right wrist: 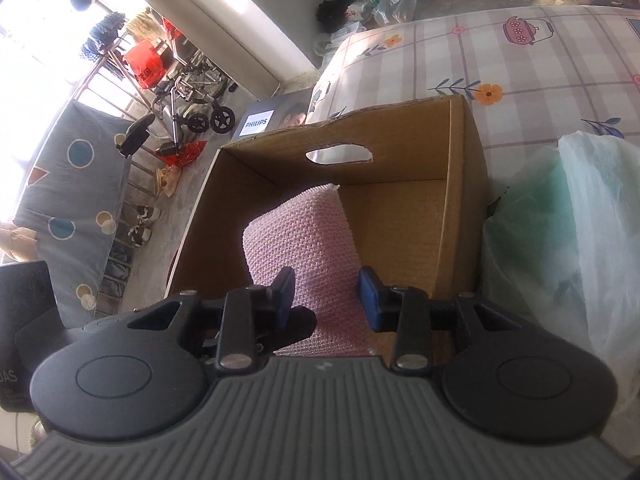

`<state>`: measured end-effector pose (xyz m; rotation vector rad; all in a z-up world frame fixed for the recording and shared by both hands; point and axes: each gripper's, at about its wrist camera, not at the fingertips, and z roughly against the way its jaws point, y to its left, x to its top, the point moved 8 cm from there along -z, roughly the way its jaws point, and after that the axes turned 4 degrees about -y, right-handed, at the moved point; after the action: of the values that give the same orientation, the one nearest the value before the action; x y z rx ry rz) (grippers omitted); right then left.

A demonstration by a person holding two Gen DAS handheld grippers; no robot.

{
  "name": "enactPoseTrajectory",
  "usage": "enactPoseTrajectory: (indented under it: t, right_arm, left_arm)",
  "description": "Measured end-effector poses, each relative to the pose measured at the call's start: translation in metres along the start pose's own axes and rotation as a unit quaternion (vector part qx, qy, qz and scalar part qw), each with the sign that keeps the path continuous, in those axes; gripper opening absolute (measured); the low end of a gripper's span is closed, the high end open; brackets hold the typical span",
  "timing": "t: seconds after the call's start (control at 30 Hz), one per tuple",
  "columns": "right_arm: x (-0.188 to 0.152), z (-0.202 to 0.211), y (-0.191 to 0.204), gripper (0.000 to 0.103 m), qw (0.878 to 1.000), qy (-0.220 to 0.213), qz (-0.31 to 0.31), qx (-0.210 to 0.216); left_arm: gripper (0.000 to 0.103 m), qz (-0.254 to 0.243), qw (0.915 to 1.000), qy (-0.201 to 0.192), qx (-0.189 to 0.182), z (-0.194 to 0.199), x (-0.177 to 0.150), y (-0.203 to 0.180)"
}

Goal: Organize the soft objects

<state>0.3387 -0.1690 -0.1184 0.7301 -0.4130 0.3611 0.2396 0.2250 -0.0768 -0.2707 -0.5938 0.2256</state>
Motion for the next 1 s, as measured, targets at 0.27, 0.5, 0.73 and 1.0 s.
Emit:
enactPoseTrajectory:
  t: [0.27, 0.5, 0.73, 1.0]
  right_arm:
    - [0.02, 0.014, -0.02, 0.035, 0.999, -0.036, -0.001, 0.012]
    - [0.022, 0.061, -0.043, 0.035, 0.995, -0.085, -0.008, 0.047]
    - [0.002, 0.08, -0.069, 0.035, 0.993, -0.095, -0.032, 0.068]
    - [-0.028, 0.097, -0.101, 0.035, 0.99, -0.108, -0.063, 0.062]
  left_arm:
    - [0.06, 0.029, 0.9966, 0.065, 0.041, -0.066, -0.001, 0.027]
    - [0.058, 0.028, 0.9954, 0.069, 0.062, -0.074, 0.001, 0.03]
    - [0.045, 0.014, 0.9949, 0.076, 0.064, -0.094, 0.011, 0.015]
    - [0.046, -0.008, 0.9966, 0.065, 0.049, -0.098, 0.01, -0.004]
